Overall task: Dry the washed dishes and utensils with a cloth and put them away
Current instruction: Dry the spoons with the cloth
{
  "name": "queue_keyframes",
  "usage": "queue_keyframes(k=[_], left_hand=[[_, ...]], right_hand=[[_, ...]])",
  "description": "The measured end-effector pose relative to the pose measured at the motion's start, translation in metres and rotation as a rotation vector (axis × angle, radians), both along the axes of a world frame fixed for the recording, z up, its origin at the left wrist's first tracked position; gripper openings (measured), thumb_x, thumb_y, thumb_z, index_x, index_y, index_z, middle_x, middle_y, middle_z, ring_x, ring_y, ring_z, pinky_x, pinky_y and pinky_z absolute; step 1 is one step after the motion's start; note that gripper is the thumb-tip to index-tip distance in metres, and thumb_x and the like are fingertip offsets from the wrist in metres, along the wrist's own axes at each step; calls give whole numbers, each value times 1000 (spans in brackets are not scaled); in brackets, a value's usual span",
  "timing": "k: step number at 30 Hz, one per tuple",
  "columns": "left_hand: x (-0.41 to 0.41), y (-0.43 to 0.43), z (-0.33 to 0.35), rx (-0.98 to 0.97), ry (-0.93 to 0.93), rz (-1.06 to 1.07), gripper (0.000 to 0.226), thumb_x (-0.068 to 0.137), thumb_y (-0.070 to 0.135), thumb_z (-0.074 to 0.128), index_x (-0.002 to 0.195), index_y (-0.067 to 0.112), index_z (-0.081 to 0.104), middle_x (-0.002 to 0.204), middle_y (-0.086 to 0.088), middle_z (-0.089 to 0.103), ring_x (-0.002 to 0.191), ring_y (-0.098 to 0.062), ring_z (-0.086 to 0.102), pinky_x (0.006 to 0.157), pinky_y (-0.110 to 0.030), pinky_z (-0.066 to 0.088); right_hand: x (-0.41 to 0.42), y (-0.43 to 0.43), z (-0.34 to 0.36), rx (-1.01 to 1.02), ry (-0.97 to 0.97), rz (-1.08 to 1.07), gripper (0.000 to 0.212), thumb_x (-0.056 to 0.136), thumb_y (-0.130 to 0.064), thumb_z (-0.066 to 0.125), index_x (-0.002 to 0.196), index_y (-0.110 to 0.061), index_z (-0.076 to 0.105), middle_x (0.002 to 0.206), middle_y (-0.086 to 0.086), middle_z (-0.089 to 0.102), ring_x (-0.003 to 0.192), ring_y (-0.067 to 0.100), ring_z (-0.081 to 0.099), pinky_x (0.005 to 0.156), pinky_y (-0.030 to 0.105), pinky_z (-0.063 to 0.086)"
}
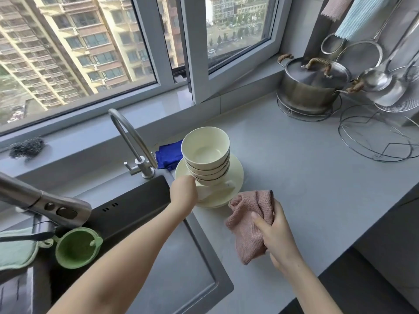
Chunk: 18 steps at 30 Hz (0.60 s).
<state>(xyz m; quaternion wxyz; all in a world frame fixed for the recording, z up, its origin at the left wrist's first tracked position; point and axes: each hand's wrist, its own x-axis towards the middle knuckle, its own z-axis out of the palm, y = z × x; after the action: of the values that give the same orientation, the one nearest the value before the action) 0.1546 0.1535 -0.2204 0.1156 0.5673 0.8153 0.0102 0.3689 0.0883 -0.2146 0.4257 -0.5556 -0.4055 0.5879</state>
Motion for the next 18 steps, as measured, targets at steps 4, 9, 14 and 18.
queue_keyframes(k=[4,9,14,18], left_hand=[[2,-3,3,-21,90,-55,21,84,-8,42,90,6,57,85,-12,60,84,-29,55,65,-30,34],[-10,-6,9,-165,-5,-11,18,87,-3,42,71,6,42,82,-8,55,91,-32,59,66,-29,36],[-26,-26,23,-166,-3,-10,26,87,2,48,64,10,39,68,-2,44,85,-28,55,65,-27,34],[-38,-47,32,-200,-133,17,16,82,1,58,96,3,64,88,-8,62,93,-26,60,72,-28,44]], right_hand=[[-1,5,-1,-10,-5,7,41,90,4,57,124,-19,50,114,3,64,106,17,62,94,36,49],[-6,11,3,-2,-18,37,42,91,3,56,126,-20,48,118,4,63,108,15,61,95,34,48],[-13,9,13,71,-177,61,44,94,-4,54,134,-21,43,126,-1,58,119,18,55,100,34,43],[-24,-4,34,255,-487,173,48,97,-11,48,142,-25,37,130,-5,57,115,22,57,83,24,38]])
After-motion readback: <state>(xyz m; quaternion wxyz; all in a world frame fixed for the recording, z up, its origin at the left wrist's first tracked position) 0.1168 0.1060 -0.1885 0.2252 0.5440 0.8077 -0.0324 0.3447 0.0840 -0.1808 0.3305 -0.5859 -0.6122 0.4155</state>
